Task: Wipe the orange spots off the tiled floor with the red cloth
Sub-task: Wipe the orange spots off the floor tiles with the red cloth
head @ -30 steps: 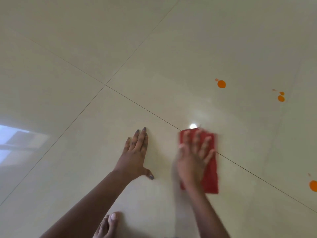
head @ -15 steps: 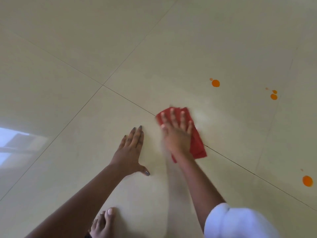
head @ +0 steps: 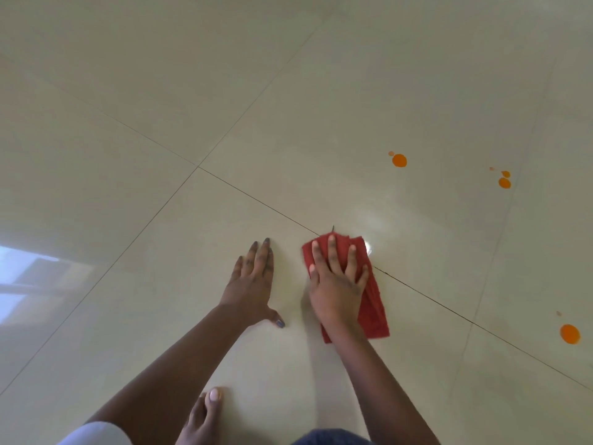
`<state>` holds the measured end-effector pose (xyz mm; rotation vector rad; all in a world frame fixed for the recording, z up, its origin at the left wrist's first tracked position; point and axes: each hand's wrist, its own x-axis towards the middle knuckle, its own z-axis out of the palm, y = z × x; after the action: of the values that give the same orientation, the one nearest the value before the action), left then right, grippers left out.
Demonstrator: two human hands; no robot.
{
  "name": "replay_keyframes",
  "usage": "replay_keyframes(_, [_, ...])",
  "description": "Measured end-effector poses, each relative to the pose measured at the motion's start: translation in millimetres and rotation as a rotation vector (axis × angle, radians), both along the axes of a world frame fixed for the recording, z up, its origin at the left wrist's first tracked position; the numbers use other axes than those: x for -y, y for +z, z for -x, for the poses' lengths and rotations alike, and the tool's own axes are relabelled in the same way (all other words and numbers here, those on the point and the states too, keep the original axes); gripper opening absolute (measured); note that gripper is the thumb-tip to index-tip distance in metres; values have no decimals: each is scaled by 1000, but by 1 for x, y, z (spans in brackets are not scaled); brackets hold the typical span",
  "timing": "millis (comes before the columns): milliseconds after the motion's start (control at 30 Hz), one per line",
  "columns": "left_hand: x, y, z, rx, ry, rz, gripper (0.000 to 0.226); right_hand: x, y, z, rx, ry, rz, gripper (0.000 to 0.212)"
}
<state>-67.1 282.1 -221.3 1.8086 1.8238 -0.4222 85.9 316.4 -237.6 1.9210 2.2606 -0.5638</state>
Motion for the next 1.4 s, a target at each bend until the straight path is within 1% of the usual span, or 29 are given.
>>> replay_keyframes(67, [-3, 1, 1, 1, 5, -8, 137, -23, 2, 5, -13, 55, -35, 49])
replay_keyframes(133, [-4, 2, 2, 4, -5, -16, 137, -66, 7, 3, 13, 6, -15, 48])
replay_keyframes(167, [-3, 2, 1, 5, -5, -18, 137, -74, 6, 3, 31, -32, -6, 49])
replay_keyframes(233, [-2, 0, 1, -6, 1, -21, 136, -56, 3, 13, 1, -39, -2, 49])
replay_keyframes(300, [-3, 1, 0, -25, 2, -9, 135, -21, 6, 30, -33, 66, 29, 49])
replay_keyframes(333, [-3, 1, 1, -28, 9, -5, 135, -19, 8, 35, -39, 122, 36, 49])
replay_keyframes(400, [-2, 1, 1, -24, 10, -6, 135, -48, 7, 39, -24, 169, 19, 48])
replay_keyframes(500, [-7, 2, 0, -8, 0, -20, 136, -88, -1, 33, 0, 50, 20, 50])
replay_keyframes(567, [-7, 2, 5, -3, 9, -30, 136, -62, -5, 41, -60, 62, -4, 50])
replay_keyframes(633, [-1, 2, 12, 33, 11, -35, 129, -9, -4, 43, -85, 187, -37, 48])
replay_keyframes(667, [4, 1, 13, 62, 8, -36, 125, 13, -3, 33, -83, 228, -43, 48])
replay_keyframes(700, [9, 1, 12, 85, -5, -45, 123, 29, -5, 14, -78, 224, -47, 48])
replay_keyframes(767, [11, 0, 1, 110, -64, -79, 121, 26, -7, -37, -24, 117, -59, 49])
replay_keyframes(833, [4, 0, -13, 114, -132, -101, 118, -10, -11, -71, 49, -27, -133, 52])
replay_keyframes(900, [-3, -2, -22, 98, -160, -109, 116, -54, -15, -66, 51, -167, -84, 51])
replay_keyframes(933, [-5, -3, -24, 83, -160, -108, 115, -64, -17, -51, 43, -166, -65, 51])
replay_keyframes(967, [-5, -6, -26, 71, -156, -98, 115, -59, -17, -37, 27, -110, -76, 50])
replay_keyframes(1033, [-3, -9, -28, 64, -134, -68, 116, -15, -20, -25, -14, 72, -105, 50])
replay_keyframes(1067, [-1, -10, -31, 63, -135, -58, 116, 18, -21, -37, -12, 158, -130, 49])
replay_keyframes(1100, [1, -10, -34, 58, -142, -54, 116, 48, -23, -58, -14, 184, -152, 48])
replay_keyframes(1133, [1, -8, -40, 54, -165, -54, 116, 69, -18, -86, 2, 134, -143, 48])
replay_keyframes(1167, [0, -7, -44, 56, -186, -63, 117, 69, -15, -113, 18, 67, -158, 49])
replay_keyframes(1233, [-6, -6, -58, 81, -227, -72, 118, 38, -15, -154, 92, -106, -194, 52])
replay_keyframes(1267, [-8, -5, -65, 103, -243, -71, 118, 11, -14, -163, 120, -209, -163, 53])
replay_keyframes(1300, [-10, -6, -73, 116, -259, -68, 117, -14, -13, -163, 106, -311, -110, 52])
replay_keyframes(1333, [-10, -7, -79, 115, -272, -63, 116, -30, -14, -152, 91, -356, -52, 51])
replay_keyframes(1367, [-8, -10, -82, 101, -277, -51, 115, -32, -16, -134, 74, -332, -36, 51])
replay_keyframes(1400, [-6, -12, -85, 84, -274, -36, 115, -19, -19, -116, 54, -240, -70, 51])
